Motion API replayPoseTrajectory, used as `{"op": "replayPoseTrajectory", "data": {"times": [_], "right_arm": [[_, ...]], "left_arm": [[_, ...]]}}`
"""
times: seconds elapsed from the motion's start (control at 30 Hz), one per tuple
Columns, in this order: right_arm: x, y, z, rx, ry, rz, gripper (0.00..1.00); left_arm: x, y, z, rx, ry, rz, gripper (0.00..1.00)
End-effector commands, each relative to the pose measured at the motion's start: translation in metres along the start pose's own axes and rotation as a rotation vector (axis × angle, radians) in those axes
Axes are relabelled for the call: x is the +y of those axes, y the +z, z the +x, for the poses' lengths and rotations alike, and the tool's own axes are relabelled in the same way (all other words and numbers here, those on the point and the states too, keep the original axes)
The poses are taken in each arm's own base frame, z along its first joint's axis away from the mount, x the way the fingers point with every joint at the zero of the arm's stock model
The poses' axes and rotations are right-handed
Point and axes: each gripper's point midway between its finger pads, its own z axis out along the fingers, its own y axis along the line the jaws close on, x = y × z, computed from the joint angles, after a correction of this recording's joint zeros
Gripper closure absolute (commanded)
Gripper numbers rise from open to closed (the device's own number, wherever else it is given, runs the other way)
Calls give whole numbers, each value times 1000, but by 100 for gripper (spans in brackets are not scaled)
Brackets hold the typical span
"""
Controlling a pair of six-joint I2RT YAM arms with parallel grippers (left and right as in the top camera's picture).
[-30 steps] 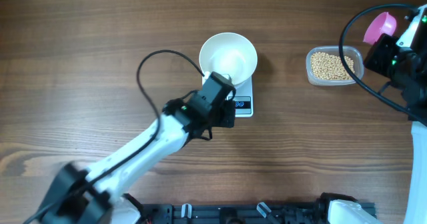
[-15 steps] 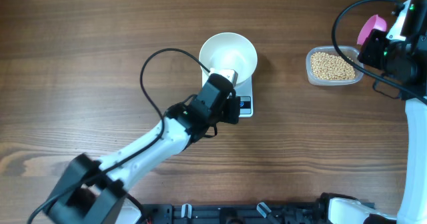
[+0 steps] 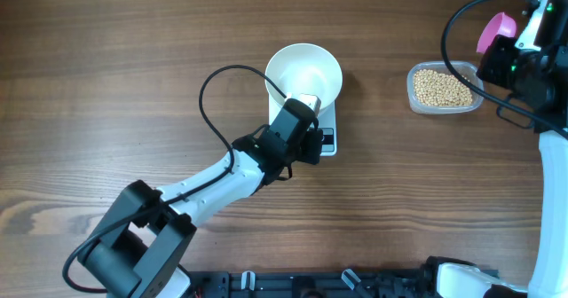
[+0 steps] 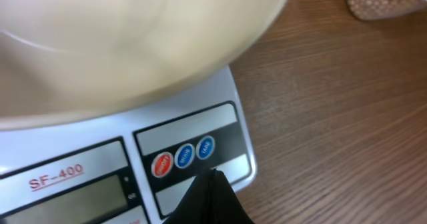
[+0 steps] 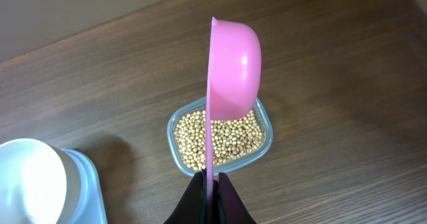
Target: Scoop item into bowl and weigh 150g on scale
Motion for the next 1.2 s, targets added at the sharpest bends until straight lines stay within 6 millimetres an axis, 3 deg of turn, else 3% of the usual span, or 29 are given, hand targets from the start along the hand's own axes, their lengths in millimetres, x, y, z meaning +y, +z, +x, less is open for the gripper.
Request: {"op": "replayPoseTrajectory", "data": {"times": [0.0, 0.07, 0.13, 0.23, 0.33, 0.47, 0.63, 0.83, 0.93, 1.07, 1.17], "right_arm": [[0, -5, -6, -22, -12, -6, 96], [0, -5, -6, -21, -13, -6, 96], [0, -5, -5, -18, -22, -6, 96], [0, -5, -5, -17, -38, -5, 96], [0, -5, -5, -17, -38, -5, 96], [2, -5, -6, -22, -37, -14, 96], [5, -5, -8, -29, -37, -31, 96], [8, -5, -5, -17, -38, -52, 96], [8, -5, -5, -16, -38, -51, 96], [8, -4, -6, -17, -38, -51, 96], [8, 0, -5, -6, -39, -49, 96]], "left_arm": [[23, 6, 9, 17, 15, -83, 96], [19, 2, 7, 17, 4, -54, 96], [12, -14, -9, -30, -3, -20, 96], [8, -49, -30, -97, -14, 5, 96], [6, -64, -23, -86, -15, 23, 96], [0, -46, 2, -92, -5, 118, 96], [-3, -28, -6, -185, -16, 166, 96], [2, -18, -2, -172, -19, 150, 96], [17, -13, -4, -196, -29, 69, 96], [24, -3, 7, -163, -31, 41, 96], [18, 3, 8, -168, -19, 56, 96]]}}
